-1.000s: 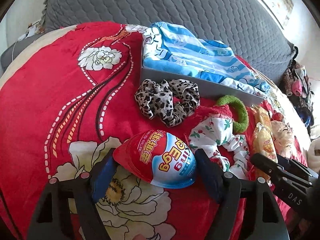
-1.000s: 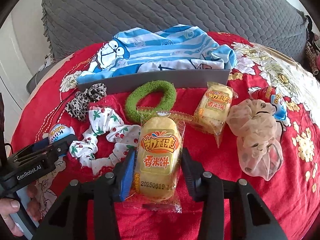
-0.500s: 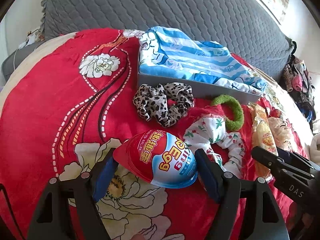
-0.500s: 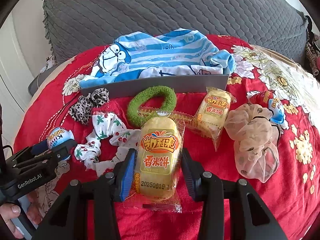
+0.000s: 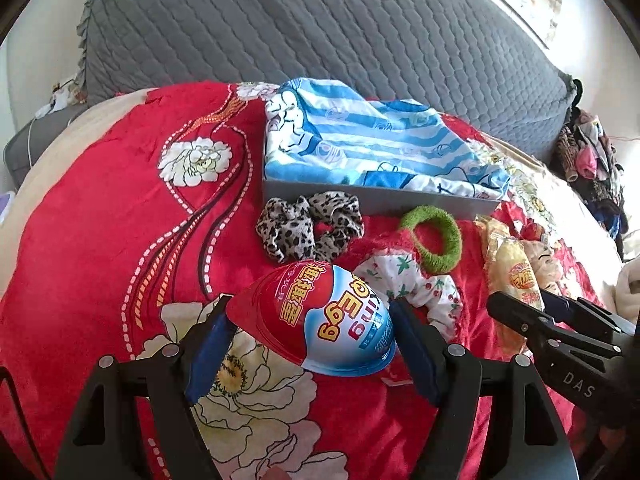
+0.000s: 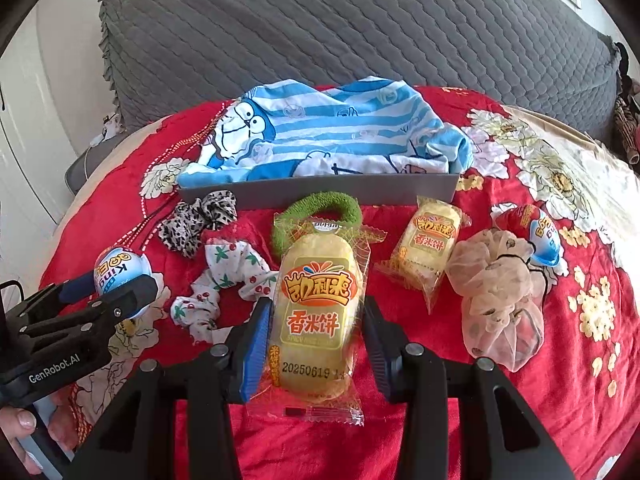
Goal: Organize objects
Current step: 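Carry the bread packet and the egg toward the striped shirt in the gray box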
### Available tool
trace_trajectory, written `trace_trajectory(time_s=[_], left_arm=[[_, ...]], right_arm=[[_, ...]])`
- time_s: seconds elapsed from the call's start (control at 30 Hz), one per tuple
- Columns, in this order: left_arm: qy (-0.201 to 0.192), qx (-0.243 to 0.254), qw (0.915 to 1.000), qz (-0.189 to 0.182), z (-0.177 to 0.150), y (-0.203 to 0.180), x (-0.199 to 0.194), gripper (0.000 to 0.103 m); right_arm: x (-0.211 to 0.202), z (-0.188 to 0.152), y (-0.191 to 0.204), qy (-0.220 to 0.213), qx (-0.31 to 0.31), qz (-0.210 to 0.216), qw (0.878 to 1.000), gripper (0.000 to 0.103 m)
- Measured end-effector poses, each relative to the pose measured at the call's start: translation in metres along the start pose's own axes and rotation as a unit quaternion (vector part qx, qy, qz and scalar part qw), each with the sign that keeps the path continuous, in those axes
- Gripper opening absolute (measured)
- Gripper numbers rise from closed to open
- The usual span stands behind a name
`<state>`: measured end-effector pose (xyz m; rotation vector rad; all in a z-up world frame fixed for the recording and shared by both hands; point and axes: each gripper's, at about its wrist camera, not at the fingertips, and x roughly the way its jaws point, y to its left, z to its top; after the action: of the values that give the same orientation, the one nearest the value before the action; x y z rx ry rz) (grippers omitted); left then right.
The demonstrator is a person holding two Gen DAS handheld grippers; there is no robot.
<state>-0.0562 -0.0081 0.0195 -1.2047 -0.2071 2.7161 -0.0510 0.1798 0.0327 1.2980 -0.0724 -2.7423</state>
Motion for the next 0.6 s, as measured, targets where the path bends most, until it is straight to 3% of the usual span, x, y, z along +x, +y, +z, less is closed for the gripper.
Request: trace_trajectory(time_s=[0.6], left_arm=[[-0.007,-0.006,0.9999,-0.007,0.027,-0.009,0.0,0.079]], right_arm=[[-0.014,0.027,-0.001,-0.02,0.006,0.01,1.0,0.044]])
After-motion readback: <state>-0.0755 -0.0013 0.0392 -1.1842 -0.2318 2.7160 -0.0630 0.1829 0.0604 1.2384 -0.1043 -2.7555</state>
